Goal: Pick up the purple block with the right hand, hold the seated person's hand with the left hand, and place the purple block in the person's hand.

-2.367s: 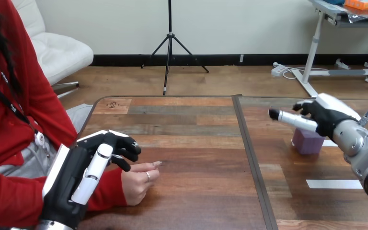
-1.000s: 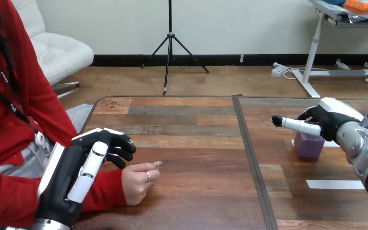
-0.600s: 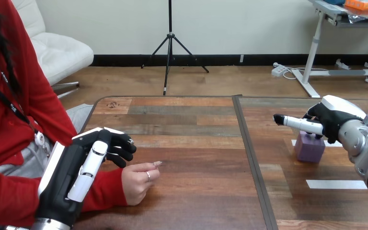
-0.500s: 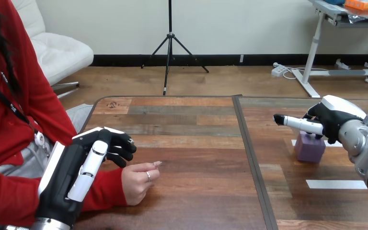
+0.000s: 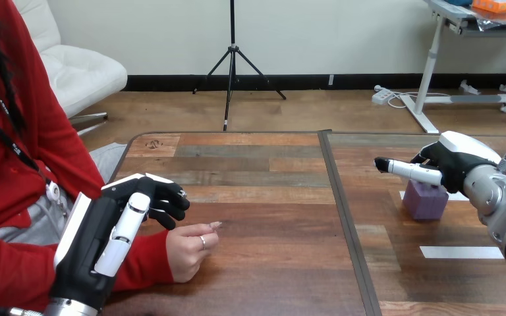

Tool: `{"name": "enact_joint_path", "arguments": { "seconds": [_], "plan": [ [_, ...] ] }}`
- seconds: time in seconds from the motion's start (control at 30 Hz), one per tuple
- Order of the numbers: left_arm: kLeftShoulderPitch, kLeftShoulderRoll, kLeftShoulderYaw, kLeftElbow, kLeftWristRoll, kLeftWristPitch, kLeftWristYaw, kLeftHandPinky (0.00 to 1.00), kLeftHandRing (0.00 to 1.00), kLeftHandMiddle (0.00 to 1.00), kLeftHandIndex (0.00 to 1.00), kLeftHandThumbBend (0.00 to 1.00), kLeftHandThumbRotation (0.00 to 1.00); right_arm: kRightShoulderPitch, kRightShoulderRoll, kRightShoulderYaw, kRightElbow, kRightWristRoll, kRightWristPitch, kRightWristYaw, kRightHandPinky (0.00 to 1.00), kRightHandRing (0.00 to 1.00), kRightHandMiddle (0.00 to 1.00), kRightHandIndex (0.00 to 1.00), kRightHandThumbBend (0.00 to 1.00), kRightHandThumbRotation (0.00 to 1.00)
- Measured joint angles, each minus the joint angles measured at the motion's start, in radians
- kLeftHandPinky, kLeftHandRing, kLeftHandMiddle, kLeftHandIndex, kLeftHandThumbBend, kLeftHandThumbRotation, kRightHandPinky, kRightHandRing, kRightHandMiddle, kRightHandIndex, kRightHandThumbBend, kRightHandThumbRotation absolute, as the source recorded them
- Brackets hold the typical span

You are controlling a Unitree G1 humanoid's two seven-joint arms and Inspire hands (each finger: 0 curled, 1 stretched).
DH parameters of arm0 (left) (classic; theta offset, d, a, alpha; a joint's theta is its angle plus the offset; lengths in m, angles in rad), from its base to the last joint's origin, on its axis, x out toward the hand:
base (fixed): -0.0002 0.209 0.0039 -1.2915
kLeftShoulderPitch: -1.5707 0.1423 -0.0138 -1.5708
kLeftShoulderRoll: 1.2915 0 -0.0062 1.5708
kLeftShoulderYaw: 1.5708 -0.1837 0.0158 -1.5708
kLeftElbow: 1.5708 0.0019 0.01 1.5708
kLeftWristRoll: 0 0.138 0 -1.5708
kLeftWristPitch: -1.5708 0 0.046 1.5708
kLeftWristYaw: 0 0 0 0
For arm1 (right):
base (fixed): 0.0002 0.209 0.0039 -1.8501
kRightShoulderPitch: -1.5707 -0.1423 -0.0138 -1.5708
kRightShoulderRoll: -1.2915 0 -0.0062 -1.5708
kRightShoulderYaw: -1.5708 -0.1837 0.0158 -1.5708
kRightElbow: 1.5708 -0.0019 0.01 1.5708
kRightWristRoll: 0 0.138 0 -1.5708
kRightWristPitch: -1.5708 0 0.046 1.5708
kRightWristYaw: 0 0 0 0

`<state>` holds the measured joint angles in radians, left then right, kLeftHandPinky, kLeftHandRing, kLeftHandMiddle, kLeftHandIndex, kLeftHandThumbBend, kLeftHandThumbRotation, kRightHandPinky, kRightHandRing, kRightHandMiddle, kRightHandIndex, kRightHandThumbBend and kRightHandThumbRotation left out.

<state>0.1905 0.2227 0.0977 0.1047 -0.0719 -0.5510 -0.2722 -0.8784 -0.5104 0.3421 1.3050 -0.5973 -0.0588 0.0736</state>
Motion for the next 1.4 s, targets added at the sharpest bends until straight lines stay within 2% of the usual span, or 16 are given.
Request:
{"name": "enact_joint_path", "arguments": {
  "seconds": [0.77, 0.97, 1.17, 1.4],
  "plan": [
    [0.0, 0.0, 0.0, 0.006, 0.0, 0.0, -0.003, 0.45, 0.52, 0.54, 0.51, 0.36, 0.96, 0.001, 0.0, 0.0, 0.001, 0.002, -0.05, -0.032, 0.58, 0.71, 0.73, 0.75, 0.83, 1.0],
    [0.0, 0.0, 0.0, 0.006, 0.0, 0.0, -0.003, 0.45, 0.51, 0.53, 0.5, 0.36, 0.96, 0.001, 0.0, 0.0, 0.001, 0.006, -0.061, -0.038, 0.54, 0.67, 0.7, 0.74, 0.83, 1.0],
    [0.0, 0.0, 0.0, 0.007, 0.0, 0.0, -0.003, 0.44, 0.51, 0.53, 0.5, 0.36, 0.96, 0.001, 0.0, 0.0, 0.001, 0.011, -0.065, -0.044, 0.57, 0.69, 0.72, 0.75, 0.84, 1.0],
    [0.0, 0.0, 0.0, 0.012, 0.0, -0.004, -0.003, 0.44, 0.51, 0.53, 0.5, 0.37, 0.97, 0.001, 0.001, -0.004, 0.001, 0.02, -0.068, -0.061, 0.56, 0.66, 0.71, 0.72, 0.84, 1.0]
  ]
}}
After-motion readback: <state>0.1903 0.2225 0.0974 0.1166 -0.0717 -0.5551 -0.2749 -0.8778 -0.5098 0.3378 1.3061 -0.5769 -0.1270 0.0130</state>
